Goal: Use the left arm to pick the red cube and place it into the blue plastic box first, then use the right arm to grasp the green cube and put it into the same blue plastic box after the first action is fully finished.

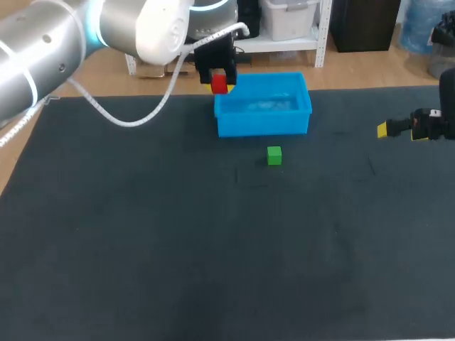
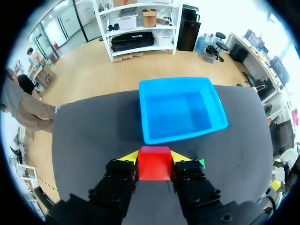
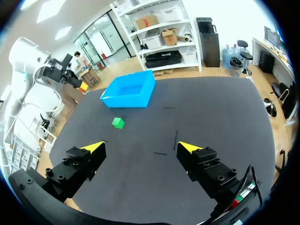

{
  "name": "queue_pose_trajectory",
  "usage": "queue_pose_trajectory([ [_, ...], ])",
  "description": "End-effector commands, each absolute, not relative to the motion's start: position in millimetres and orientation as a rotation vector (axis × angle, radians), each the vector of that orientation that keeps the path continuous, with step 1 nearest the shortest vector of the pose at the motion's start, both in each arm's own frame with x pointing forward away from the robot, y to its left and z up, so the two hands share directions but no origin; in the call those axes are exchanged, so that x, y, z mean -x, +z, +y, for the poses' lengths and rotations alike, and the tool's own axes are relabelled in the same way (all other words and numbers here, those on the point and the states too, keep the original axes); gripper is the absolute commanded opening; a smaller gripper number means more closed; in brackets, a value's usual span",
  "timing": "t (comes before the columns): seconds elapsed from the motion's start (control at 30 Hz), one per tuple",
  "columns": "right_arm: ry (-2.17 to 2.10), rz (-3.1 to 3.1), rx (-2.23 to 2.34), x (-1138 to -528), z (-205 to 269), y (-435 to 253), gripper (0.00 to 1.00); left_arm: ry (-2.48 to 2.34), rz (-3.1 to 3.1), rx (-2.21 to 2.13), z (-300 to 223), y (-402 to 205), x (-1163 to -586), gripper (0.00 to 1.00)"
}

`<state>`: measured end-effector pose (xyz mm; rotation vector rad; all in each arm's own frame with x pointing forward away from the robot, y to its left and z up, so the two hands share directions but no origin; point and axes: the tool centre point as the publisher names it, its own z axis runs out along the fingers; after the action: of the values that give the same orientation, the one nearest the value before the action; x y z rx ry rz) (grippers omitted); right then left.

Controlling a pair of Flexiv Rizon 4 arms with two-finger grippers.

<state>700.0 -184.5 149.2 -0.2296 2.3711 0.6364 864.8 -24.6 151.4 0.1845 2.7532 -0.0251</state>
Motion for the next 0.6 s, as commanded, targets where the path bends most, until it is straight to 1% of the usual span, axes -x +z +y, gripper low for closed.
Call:
queue_pose_trajectory([
  [0.03,0.637,2.372,0.231,-700,-185,149,1.00,-0.011,2.767,-0.192,-30,157,-879,0.00],
  [0.6,0.637,2.372,0.231,-700,-185,149,1.00,0.019,2.741,-0.243,-38,172,-911,0.00],
])
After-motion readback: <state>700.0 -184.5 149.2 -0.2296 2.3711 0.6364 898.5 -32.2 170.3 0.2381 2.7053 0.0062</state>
